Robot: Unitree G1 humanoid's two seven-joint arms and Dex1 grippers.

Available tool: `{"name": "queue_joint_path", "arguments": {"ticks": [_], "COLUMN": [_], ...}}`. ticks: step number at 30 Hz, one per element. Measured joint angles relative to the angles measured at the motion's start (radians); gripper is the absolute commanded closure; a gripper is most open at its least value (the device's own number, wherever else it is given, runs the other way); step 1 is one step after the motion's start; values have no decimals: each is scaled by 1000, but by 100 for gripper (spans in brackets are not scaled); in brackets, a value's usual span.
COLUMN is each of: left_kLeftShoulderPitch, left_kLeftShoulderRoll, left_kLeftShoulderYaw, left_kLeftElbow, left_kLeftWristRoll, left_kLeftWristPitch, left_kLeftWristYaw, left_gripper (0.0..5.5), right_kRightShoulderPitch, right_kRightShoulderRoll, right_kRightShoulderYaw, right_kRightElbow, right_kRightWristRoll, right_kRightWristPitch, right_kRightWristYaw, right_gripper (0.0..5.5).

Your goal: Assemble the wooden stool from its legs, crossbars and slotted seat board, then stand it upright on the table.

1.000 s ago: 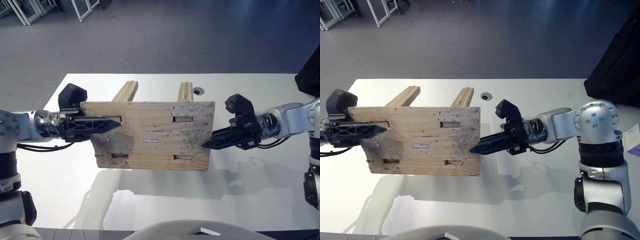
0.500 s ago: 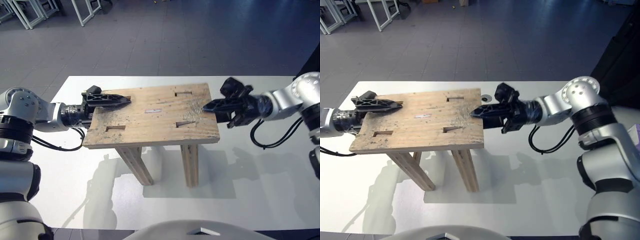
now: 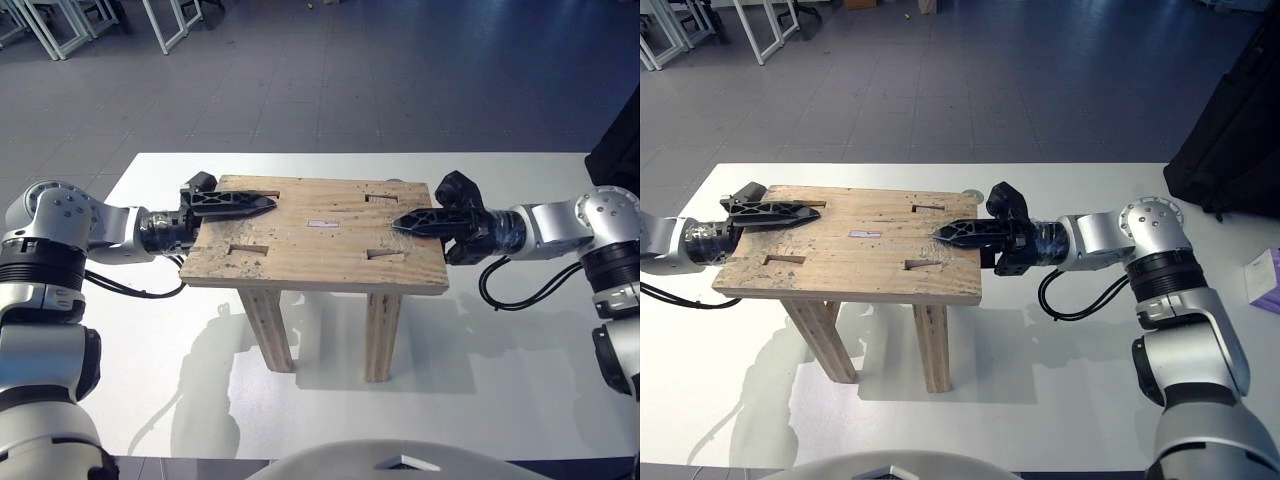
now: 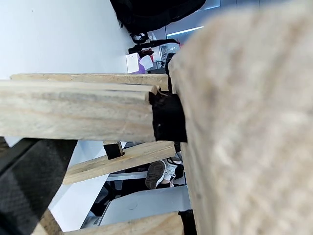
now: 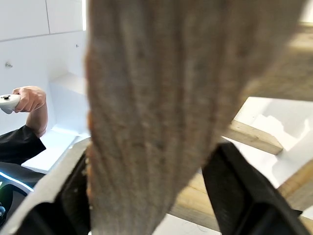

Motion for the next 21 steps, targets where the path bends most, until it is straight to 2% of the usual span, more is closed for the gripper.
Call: {"name": "queue_joint_path", "arguments": {"ticks": [8,13,21], "left_kLeftShoulderPitch": [1,-2,26], "left_kLeftShoulderRoll": [103,129,242], "left_kLeftShoulderYaw": [-83,-79,-32], "left_kLeftElbow": [4,49,29], "left_kLeftWristRoll": [1,55,85], "left_kLeftWristPitch": [0,0,0], "left_kLeftWristYaw": [-155,-218,-259], "left_gripper": [0,0,0], "right_kRightShoulderPitch": [12,15,71], "right_kRightShoulderRoll": [-8,-24,-99], "right_kRightShoulderYaw": [-64,-108,-210], "right_kRightElbow": [47,76,113], "right_kRightWristRoll": [-21,-44,-118], "right_kRightWristPitch": [37,55,65], "right_kRightWristYaw": [-22,-21,0], "right_gripper": [12,4,4]}}
